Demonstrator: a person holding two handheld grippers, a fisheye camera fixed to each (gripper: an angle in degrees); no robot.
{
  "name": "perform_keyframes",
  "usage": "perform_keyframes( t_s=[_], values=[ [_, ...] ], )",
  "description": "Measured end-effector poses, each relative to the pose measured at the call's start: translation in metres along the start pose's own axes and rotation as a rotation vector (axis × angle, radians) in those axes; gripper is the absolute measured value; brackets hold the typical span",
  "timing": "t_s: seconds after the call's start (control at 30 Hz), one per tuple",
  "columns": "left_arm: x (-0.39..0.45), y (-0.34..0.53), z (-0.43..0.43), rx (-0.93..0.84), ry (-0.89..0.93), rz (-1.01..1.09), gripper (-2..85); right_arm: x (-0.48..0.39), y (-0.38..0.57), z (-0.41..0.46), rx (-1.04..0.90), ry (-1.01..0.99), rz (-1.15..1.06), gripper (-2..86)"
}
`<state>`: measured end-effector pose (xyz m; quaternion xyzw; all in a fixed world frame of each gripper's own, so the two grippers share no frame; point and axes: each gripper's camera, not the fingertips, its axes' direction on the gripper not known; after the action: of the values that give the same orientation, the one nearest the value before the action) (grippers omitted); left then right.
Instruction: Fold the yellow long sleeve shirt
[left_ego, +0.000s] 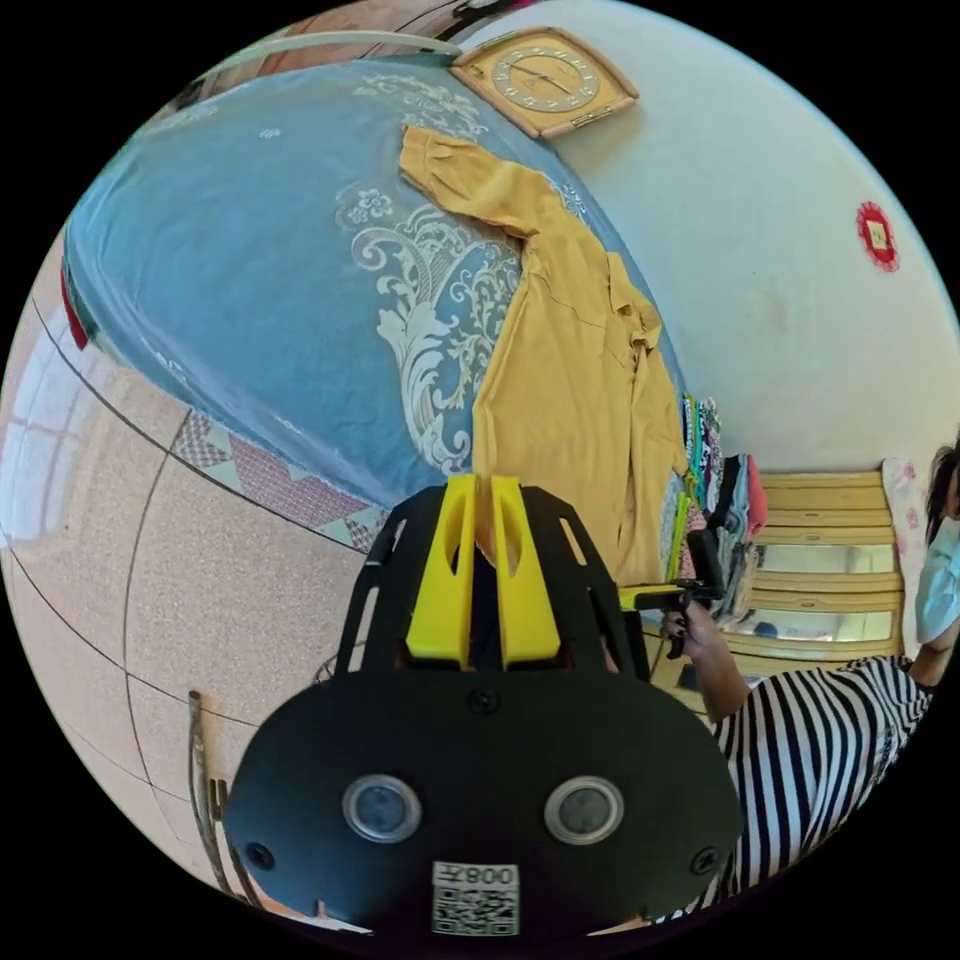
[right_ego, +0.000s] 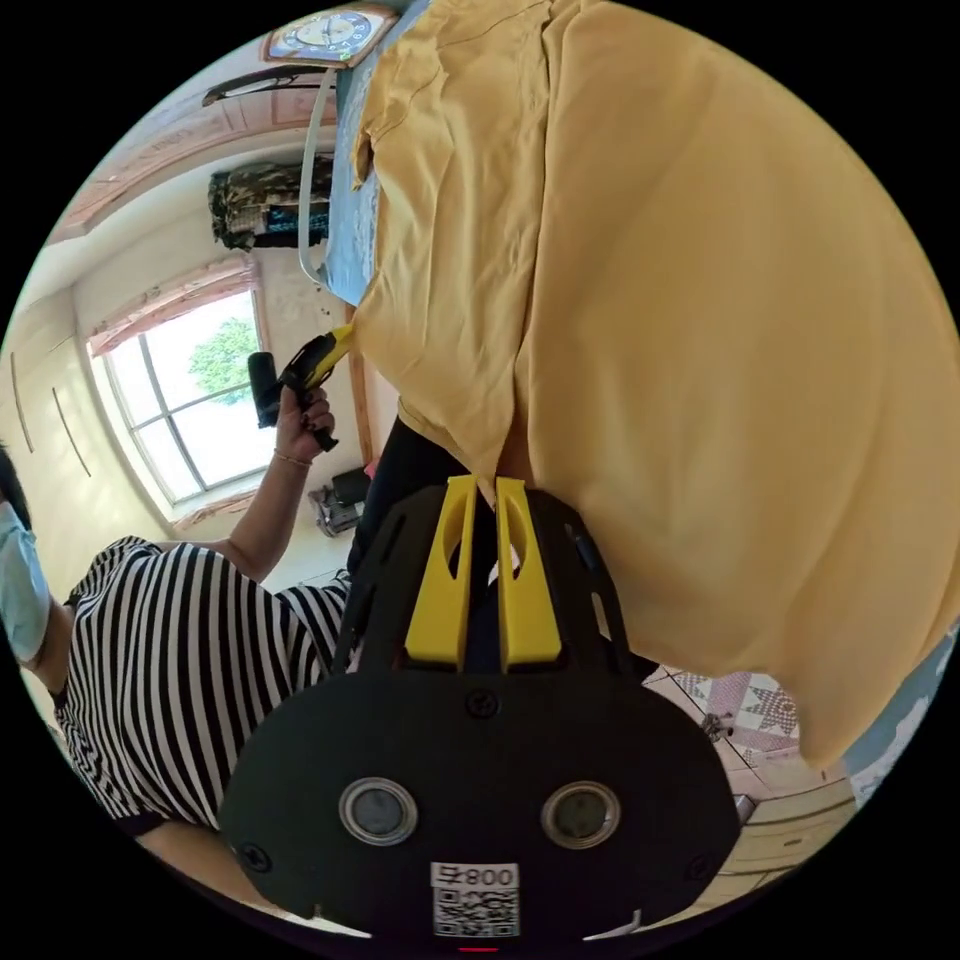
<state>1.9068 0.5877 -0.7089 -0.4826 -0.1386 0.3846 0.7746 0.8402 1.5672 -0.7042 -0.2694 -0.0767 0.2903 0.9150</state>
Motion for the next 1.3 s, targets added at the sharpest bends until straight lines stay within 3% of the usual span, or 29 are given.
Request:
perform_keyframes(
  t_s=[0.2,0.43,0.6,0.83,1.1,1.17,1.3],
  values=[
    [0.076,-0.008,0.029,0.087,-0.152,0.262,2.4,-0.047,-0.012,-0.053,0.169,0.295,-0.034,2.1],
    [0.160,-0.018,0.134,-0.043,0.041,0.535,2.3,-0.109,-0.122,-0.138,0.416,0.599,-0.150,7.0],
    [0.204,-0.034,0.227,-0.175,0.081,0.622,2.3,-0.146,-0.220,-0.179,0.470,0.764,-0.198,7.8],
    [0.220,-0.022,0.294,-0.265,0.101,0.673,2.4,-0.168,-0.319,-0.186,0.429,1.009,-0.194,8.4],
    [0.223,-0.011,0.349,-0.331,0.104,0.700,1.9,-0.180,-0.330,-0.218,0.477,1.029,-0.168,1.3],
    [0.229,-0.008,0.355,-0.332,0.109,0.730,1.6,-0.183,-0.316,-0.242,0.519,0.945,-0.181,0.8],
    [0.247,0.003,0.365,-0.318,0.087,0.825,1.4,-0.163,-0.268,-0.329,0.673,0.553,-0.164,0.4]
  ],
)
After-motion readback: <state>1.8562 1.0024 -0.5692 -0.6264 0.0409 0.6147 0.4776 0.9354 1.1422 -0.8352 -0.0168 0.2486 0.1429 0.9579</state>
